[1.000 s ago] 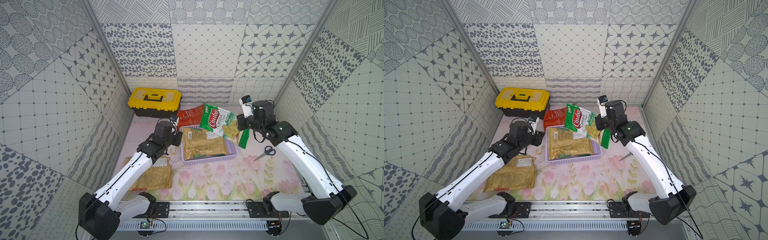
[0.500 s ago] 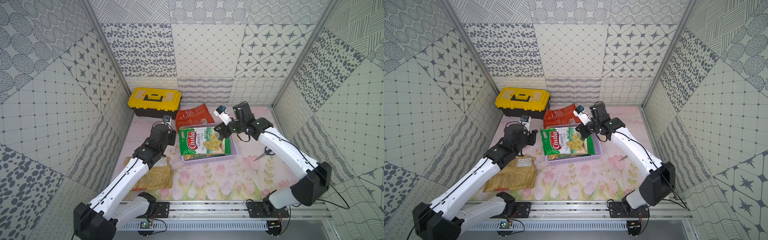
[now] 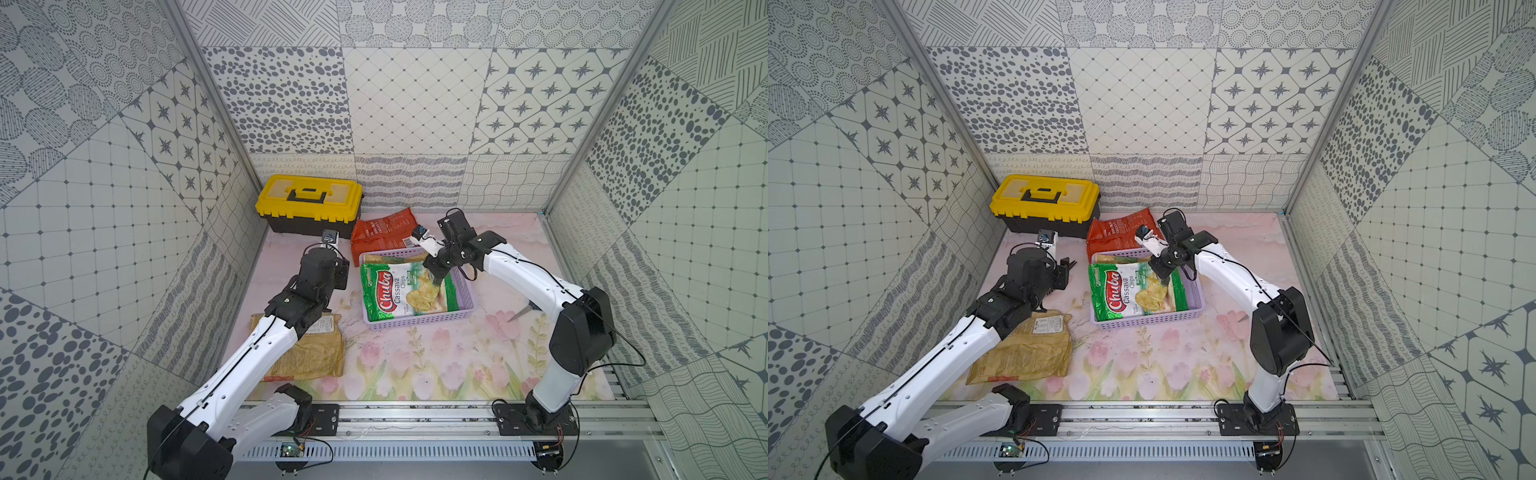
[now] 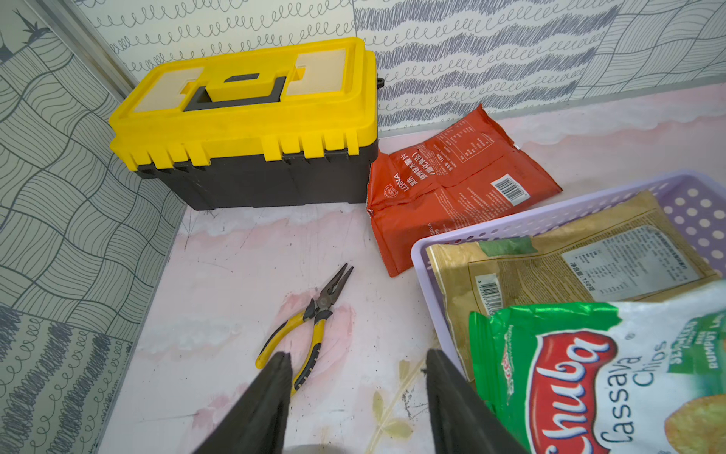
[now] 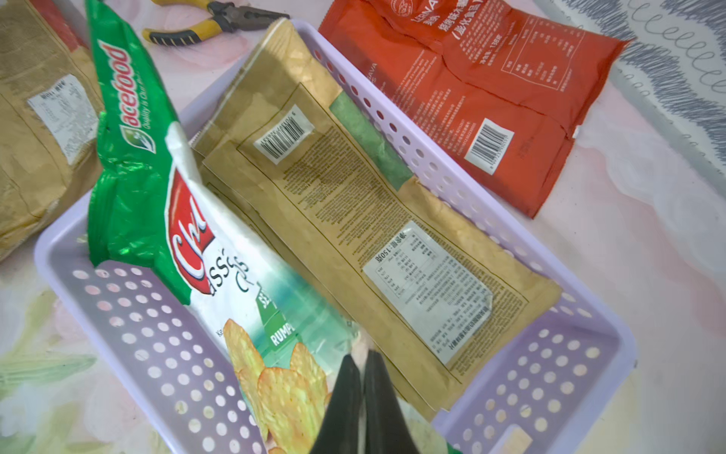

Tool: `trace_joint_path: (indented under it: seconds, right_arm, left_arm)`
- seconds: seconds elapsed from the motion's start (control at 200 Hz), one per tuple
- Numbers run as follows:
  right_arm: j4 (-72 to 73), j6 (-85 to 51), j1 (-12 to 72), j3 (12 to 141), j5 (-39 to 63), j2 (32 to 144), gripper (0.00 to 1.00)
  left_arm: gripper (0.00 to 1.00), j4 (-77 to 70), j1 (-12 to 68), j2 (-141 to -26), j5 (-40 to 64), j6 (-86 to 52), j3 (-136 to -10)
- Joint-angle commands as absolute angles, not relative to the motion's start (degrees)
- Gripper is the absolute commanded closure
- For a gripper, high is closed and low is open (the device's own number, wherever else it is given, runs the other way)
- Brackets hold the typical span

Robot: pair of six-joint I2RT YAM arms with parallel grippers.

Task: Put the potato chips into the basket
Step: Place the potato chip in the basket.

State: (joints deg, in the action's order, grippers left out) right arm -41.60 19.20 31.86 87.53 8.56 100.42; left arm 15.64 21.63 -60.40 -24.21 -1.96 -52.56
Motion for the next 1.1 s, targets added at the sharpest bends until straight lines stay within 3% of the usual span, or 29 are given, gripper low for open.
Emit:
trace_joint_path:
  seconds: [0.0,0.125,0.22,0.27,0.295,0.485,0.65,0.69,0.715,0.87,1.096]
  right_arm:
    - [-40.99,21.38,29.71,90.44,1.56,102.87,1.00]
    - [-41.02,19.34,29.61,93.40,1.17,106.15,0.95]
    - [-41.17,16.22,30.09,96.05,0.98,109.11,0.72]
    - [-41.21,14.18,30.61,97.37,-0.91,110.22,0.52]
    - [-41.22,13.09,31.03,97.98,-2.25,110.38,0.47]
    - [-41.22,3.64,36.87,96.28,-12.26,106.44,0.31]
    - [-42.87,-19.66,41.65,88.81,-20.40,101.13,0.24]
    - [-42.69,-24.10,43.22,86.72,-21.25,100.08,0.16]
    - [-42.45,-26.80,44.12,85.71,-21.66,99.84,0.04]
    - [-38.58,-38.53,45.18,81.86,-16.68,104.59,0.03]
    - [-37.56,-42.25,42.48,86.58,-9.46,117.75,0.03]
  left_arm:
    - [0.42,12.33,21.11,-60.79,-25.19,-2.40,-52.58]
    - [0.42,12.41,20.58,-60.95,-24.70,-2.96,-52.60]
    - [0.41,12.45,20.30,-61.16,-24.77,-2.90,-52.65]
    - [0.41,12.53,20.30,-61.16,-24.87,-2.90,-52.56]
    - [0.41,12.50,20.25,-61.15,-24.94,-2.94,-52.56]
    - [0.41,12.48,20.13,-61.08,-25.05,-2.95,-52.56]
    - [0.41,12.52,19.99,-60.91,-24.63,-3.38,-52.56]
    - [0.41,12.50,20.03,-60.92,-24.39,-3.52,-52.70]
    - [0.42,12.56,19.97,-60.98,-24.14,-3.71,-52.65]
    - [0.42,12.86,19.64,-61.08,-22.44,-4.70,-52.91]
    - [0.42,13.36,19.64,-60.30,-23.66,-4.02,-52.91]
